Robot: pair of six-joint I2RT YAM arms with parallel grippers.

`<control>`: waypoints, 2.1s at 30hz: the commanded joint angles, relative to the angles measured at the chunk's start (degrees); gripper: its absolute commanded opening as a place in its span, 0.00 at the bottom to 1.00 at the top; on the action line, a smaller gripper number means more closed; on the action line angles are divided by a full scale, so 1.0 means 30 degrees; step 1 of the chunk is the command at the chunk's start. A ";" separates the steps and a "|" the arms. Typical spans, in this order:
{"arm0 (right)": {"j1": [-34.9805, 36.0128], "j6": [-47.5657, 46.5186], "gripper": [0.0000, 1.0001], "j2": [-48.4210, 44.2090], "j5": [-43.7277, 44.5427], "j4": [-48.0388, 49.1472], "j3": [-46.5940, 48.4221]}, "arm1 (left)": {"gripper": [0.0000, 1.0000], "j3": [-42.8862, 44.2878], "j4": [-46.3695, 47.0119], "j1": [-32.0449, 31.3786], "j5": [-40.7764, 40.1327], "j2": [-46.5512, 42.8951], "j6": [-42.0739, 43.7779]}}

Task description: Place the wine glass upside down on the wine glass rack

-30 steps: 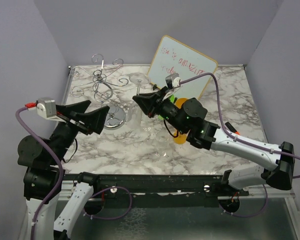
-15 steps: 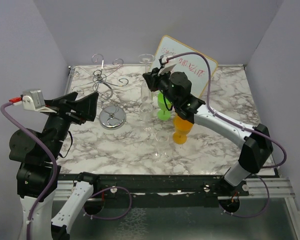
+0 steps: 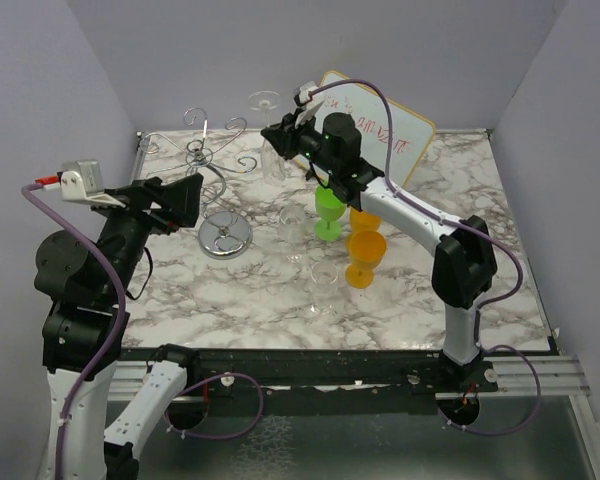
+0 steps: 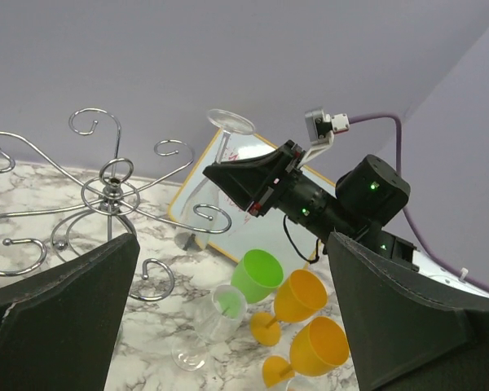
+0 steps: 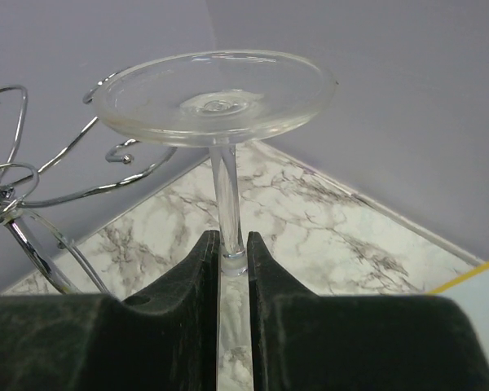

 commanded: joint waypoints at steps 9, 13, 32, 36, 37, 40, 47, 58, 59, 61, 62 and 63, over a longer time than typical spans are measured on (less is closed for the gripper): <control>-0.0212 0.0678 0.00 0.4018 -0.5753 0.0698 0.4666 | 0.99 -0.0098 -0.0068 0.0040 0.0009 0.0547 0.0130; -0.0218 0.0908 0.01 0.4689 -0.6680 0.0881 0.5407 | 0.99 -0.0098 -0.0002 0.0043 -0.0417 0.0650 0.0160; -0.0711 0.1283 0.01 0.7711 -1.0755 -0.1075 1.0524 | 0.99 -0.0856 0.0325 0.0059 -0.0819 0.0647 -0.0144; -0.0717 0.1015 0.01 0.8189 -1.1489 -0.1787 1.1227 | 0.99 -0.0944 0.0385 0.0044 -0.0852 0.0692 -0.0162; -0.0717 0.0959 0.01 0.8309 -1.1606 -0.1982 1.1400 | 0.99 -0.0977 0.0413 0.0052 -0.0850 0.0692 -0.0148; -0.0717 0.0795 0.01 0.8459 -1.2192 -0.2074 1.1592 | 0.99 -0.1053 0.0458 0.0048 -0.0837 0.0718 -0.0133; -0.0716 0.0581 0.01 0.7911 -1.3812 -0.1704 1.0760 | 0.99 -0.0966 0.0734 0.0035 -0.0847 0.1034 0.0101; -0.0701 0.0707 0.01 0.5051 -1.4081 0.2397 0.5524 | 0.99 -0.0943 0.0794 0.0046 -0.0802 0.1515 -0.0186; -0.0715 0.0693 0.01 0.4680 -1.3809 0.2764 0.4993 | 0.99 -0.0973 0.0797 0.0044 -0.0823 0.1516 -0.0191; -0.0701 0.0560 0.01 0.4060 -1.3169 0.3308 0.4202 | 0.99 -0.1005 0.0788 0.0052 -0.0677 0.1542 -0.0242; -0.0715 0.0540 0.01 0.3802 -1.2904 0.3522 0.3901 | 0.99 -0.1035 0.0759 0.0027 -0.0584 0.1553 -0.0290; -0.0717 0.0486 0.01 0.3583 -1.2662 0.3677 0.3673 | 0.99 -0.1014 0.0774 0.0060 -0.0507 0.1580 -0.0321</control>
